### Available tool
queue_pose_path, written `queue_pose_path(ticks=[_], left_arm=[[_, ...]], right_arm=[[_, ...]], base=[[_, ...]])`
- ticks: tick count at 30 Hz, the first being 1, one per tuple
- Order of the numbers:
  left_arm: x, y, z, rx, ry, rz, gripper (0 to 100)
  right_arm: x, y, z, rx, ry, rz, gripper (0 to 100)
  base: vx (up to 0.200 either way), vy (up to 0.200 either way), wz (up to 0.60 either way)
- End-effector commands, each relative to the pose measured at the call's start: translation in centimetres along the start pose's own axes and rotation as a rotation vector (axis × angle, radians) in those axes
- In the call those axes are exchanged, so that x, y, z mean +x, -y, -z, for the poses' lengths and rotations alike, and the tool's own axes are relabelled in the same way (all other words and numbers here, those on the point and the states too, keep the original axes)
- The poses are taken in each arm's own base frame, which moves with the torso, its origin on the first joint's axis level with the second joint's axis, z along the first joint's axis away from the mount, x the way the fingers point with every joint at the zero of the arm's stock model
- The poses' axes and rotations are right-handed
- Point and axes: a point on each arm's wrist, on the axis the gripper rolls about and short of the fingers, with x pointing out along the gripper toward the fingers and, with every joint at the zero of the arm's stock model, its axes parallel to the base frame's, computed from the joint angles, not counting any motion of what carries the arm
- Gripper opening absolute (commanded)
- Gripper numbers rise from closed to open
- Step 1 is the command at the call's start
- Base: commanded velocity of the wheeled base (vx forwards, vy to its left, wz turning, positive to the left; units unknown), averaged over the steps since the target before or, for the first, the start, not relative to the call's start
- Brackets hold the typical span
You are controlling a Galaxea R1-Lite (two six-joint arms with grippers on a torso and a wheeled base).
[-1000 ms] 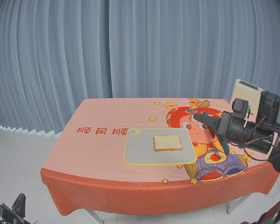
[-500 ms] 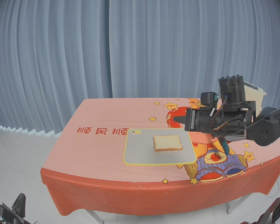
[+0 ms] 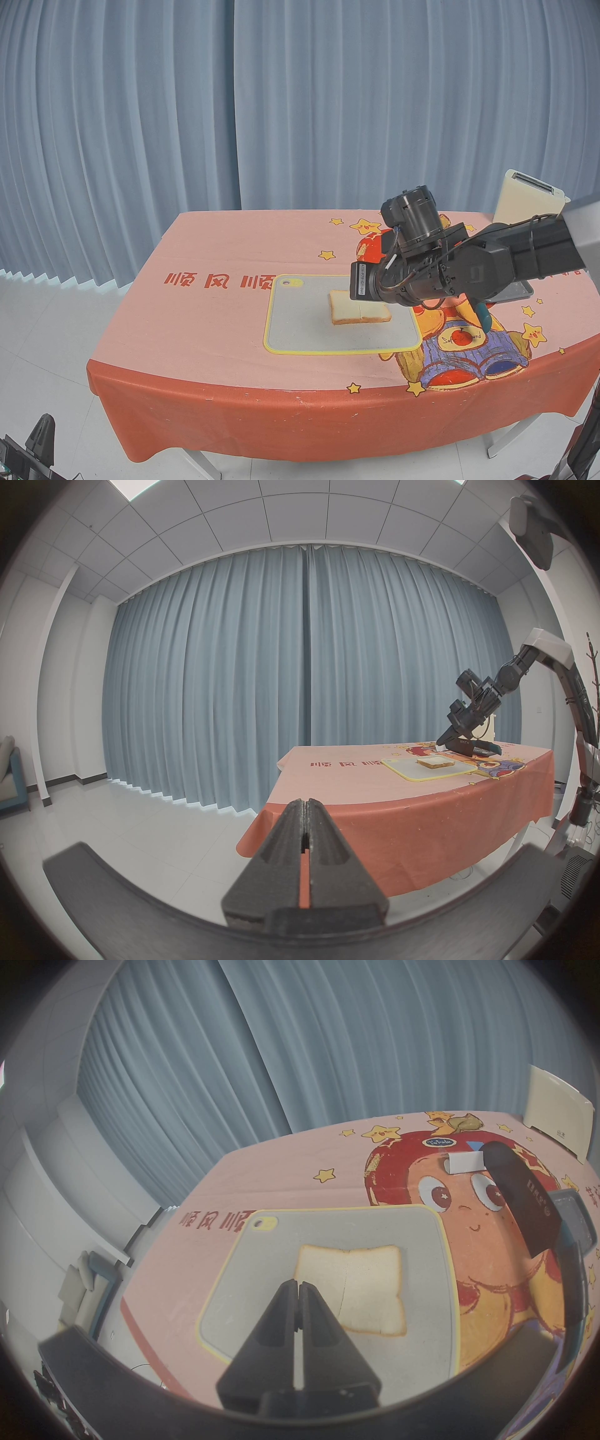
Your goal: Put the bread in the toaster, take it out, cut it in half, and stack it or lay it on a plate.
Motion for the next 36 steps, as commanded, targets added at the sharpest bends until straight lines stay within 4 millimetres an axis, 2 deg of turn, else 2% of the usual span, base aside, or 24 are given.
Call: queue_pose_path(ticks=[1,17,36], left_arm=[[0.1,0.0,0.3,0.000,-0.010,-0.001,0],[0.1,0.0,0.3,0.000,-0.012,-0.001,0],[0.1,0.0,0.3,0.000,-0.010,-0.001,0]], right_arm=[[2.1,0.3,0.6,0.003,-0.031,0.030,0],[3.2,1.2,1.1,0.008,-0.032,0.107,0],[3.9,1.6,1.1,0.013,-0.036,0.121,0]], base=[[0.000,0.000,0.00],[0.000,0.000,0.00],[0.000,0.000,0.00]])
